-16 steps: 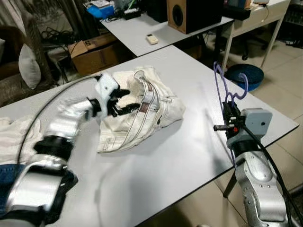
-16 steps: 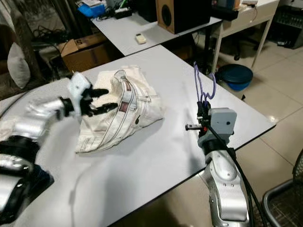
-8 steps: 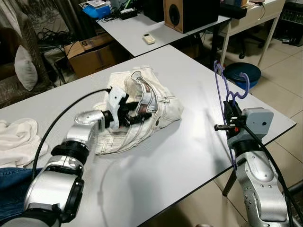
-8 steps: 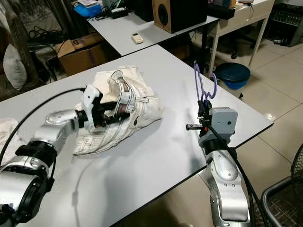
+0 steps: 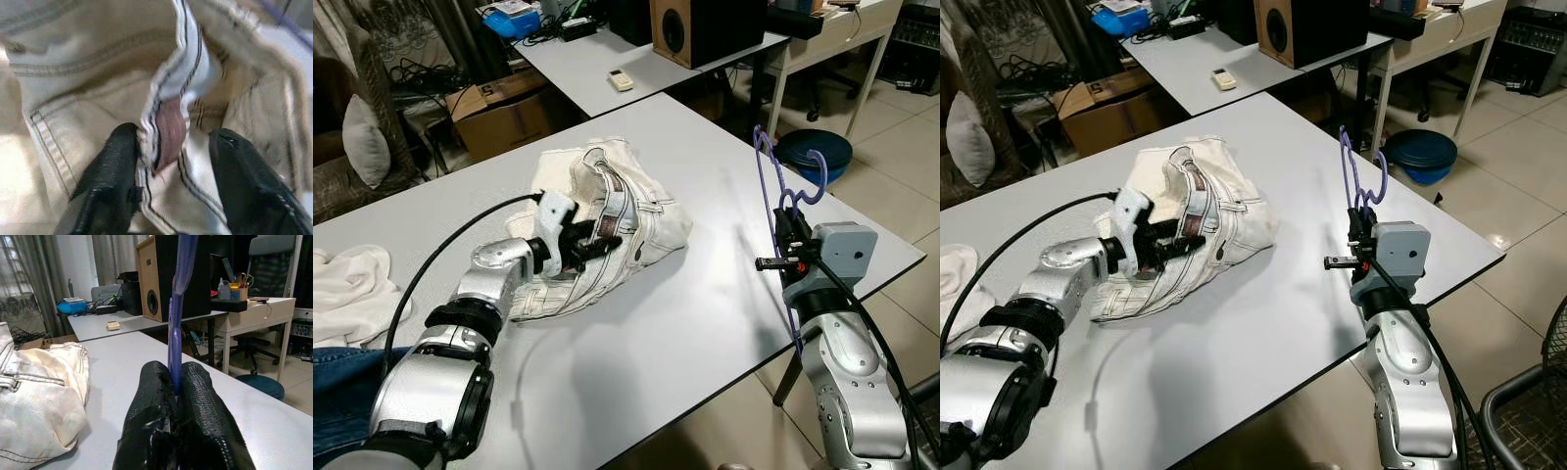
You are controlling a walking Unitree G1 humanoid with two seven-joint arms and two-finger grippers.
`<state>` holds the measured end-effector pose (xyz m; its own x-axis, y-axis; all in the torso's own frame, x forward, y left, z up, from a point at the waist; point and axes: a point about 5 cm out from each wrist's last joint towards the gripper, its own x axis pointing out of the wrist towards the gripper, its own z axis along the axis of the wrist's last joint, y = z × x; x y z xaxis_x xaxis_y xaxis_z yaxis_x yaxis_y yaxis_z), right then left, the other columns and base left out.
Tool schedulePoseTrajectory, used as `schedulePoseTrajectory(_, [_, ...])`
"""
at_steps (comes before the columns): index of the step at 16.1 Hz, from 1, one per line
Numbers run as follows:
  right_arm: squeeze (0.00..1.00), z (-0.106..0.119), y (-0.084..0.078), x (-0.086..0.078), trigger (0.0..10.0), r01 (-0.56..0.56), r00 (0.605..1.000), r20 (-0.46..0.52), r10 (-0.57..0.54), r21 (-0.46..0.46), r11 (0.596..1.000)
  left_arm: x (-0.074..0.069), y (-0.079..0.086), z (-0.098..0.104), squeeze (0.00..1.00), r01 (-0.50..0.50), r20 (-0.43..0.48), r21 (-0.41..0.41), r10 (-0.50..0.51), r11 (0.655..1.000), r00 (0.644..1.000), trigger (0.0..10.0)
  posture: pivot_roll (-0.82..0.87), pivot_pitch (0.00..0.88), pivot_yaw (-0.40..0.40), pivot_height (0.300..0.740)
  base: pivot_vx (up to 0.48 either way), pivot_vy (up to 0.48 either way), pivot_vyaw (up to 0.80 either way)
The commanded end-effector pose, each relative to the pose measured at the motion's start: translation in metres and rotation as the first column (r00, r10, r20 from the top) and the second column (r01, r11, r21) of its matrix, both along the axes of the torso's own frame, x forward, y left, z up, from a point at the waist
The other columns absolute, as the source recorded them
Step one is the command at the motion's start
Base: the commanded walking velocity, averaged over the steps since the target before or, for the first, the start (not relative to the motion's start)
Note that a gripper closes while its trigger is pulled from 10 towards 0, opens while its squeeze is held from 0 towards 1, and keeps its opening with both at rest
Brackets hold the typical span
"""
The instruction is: Hang hanger
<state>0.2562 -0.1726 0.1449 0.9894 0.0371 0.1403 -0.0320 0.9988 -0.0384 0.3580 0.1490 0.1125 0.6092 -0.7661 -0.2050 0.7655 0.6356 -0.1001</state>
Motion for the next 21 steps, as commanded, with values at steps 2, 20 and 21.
schedulePoseTrajectory(2, [0.0, -0.019, 0.004, -0.001, 10.0, -0.019, 0.996, -0.091, 0.019, 0.008, 1.0, 0.002, 0.003, 0.004, 0.0, -0.003, 0.004, -0.034, 0.003, 0.999, 1.0, 0.0, -0.21, 0.0, 0.202, 0.74, 0.0, 0.0, 0.0])
schedulePoseTrajectory(20, [0.0, -0.013, 0.007, 0.007, 10.0, -0.147, 0.985, -0.103, 0.141, -0.05, 0.988, -0.017, -0.01, -0.009, 0.0, 0.028, 0.042, -0.117, -0.023, 0.993, 0.999, 0.0, -0.2, 0.0, 0.077, 0.74, 0.0, 0.0, 0.0])
schedulePoseTrajectory(21, [0.0, -0.011, 0.006, 0.007, 10.0, -0.145, 0.986, -0.093, 0.14, -0.05, 0.988, -0.016, -0.01, -0.008, 0.0, 0.02, 0.047, -0.109, -0.015, 0.994, 0.999, 0.0, -0.2, 0.0, 0.085, 0.74, 0.0, 0.0, 0.0])
